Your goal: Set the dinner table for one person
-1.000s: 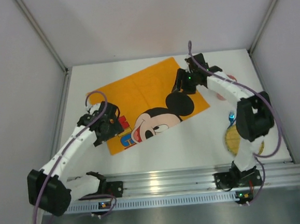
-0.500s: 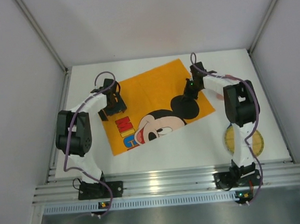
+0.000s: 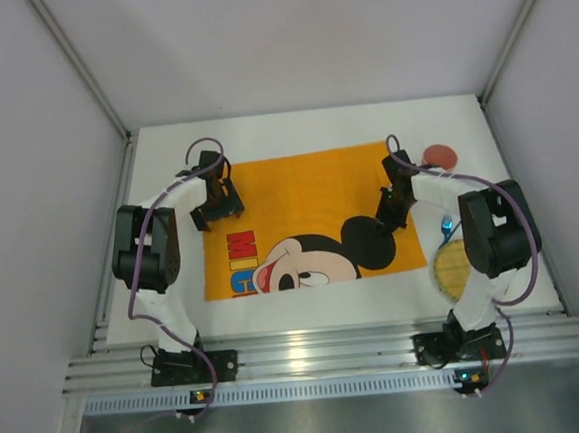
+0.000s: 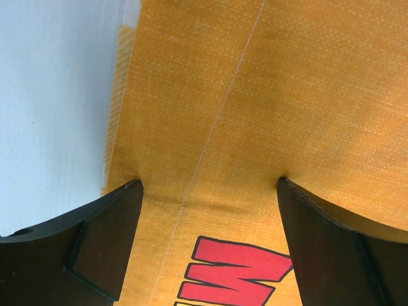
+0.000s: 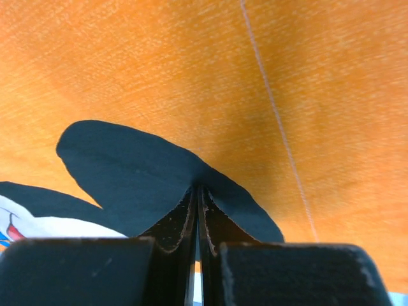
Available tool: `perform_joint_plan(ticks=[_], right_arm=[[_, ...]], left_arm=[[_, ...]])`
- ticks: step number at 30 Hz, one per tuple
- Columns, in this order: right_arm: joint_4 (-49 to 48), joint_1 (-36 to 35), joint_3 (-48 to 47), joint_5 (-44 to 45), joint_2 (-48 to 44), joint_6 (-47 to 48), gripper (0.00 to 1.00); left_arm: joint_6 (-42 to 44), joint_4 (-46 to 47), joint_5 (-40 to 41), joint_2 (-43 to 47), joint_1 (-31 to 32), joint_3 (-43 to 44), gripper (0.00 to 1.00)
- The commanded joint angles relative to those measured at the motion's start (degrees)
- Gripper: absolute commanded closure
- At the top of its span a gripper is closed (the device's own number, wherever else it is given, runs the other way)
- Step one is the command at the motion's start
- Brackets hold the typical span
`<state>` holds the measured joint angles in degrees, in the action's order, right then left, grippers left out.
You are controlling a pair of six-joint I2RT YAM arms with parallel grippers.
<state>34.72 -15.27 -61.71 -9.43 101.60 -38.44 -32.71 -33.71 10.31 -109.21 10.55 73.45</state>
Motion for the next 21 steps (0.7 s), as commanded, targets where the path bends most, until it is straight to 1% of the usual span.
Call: perform_joint_plan(ticks=[1,5,6,7,8,9,11,12,13,14,15,16,17,19,21], right_arm=[[5.79,-0.11,-4.28,3.64,1.05,3.89,1.0],[10.8,-1.52,-12.62,-1.11,-2.89,8.19,1.0],[13.33,-1.61,-17.08,-1.55,-5.51,9.07,0.96],[14.66,-1.43,-19.65,-0.86,-6.76,9.86,0.9],[18.59,-1.08,-25.59,0.45,-7.64,11.35,0.82],[20.54,0.14,-28.52,1.68,-8.78,12.06,0.57],[24.23,2.33,-33.27,5.73,-9.75,12.07,0.26],[24.34,5.04,-33.21,6.78,-10.89,11.63,0.08],[24.34,6.64,-32.77,8.53,-11.42,11.02,0.05],[24.78,8.31,-31.81,9.16,-11.51,9.45,0.04],[25.13,12.15,-31.63,11.08,-11.34,8.65,0.04],[25.48,14.1,-31.54,13.19,-11.16,7.86,0.04],[25.92,18.04,-31.97,14.34,-10.81,7.33,0.04],[27.41,20.88,-33.72,17.6,-7.92,6.88,0.06],[28.65,24.57,-36.01,17.35,-4.77,6.53,0.08]], left_arm=[[-0.6,1.72,-2.49,-0.57,-0.35,-1.91,0.08],[-0.34,-0.82,-2.13,4.07,-0.35,0.81,0.06],[-0.16,-2.13,-1.87,5.13,-0.26,2.47,0.07],[-0.25,-2.67,-1.17,6.36,-0.09,3.27,0.07],[-0.16,-3.02,-0.99,9.07,0.09,4.67,0.07],[-0.08,-3.2,-1.25,10.49,0.18,5.21,0.07],[0.01,-3.99,-1.43,13.57,0.88,6.26,0.07],[0.1,-4.6,-1.52,14.45,1.14,7.14,0.07],[-0.25,-5.22,-1.52,15.07,1.67,7.32,0.06],[-0.51,-6.0,-1.86,16.56,2.02,7.23,0.07],[-1.12,-6.27,-2.04,17.35,2.46,6.97,0.06],[-1.3,-6.28,-2.3,18.84,3.51,6.62,0.07],[-1.65,-6.36,-2.66,19.47,4.13,5.84,0.06],[-1.92,-6.45,-2.75,20.96,5.97,5.13,0.06],[-2.18,-6.45,-3.27,21.58,7.11,3.72,0.06]])
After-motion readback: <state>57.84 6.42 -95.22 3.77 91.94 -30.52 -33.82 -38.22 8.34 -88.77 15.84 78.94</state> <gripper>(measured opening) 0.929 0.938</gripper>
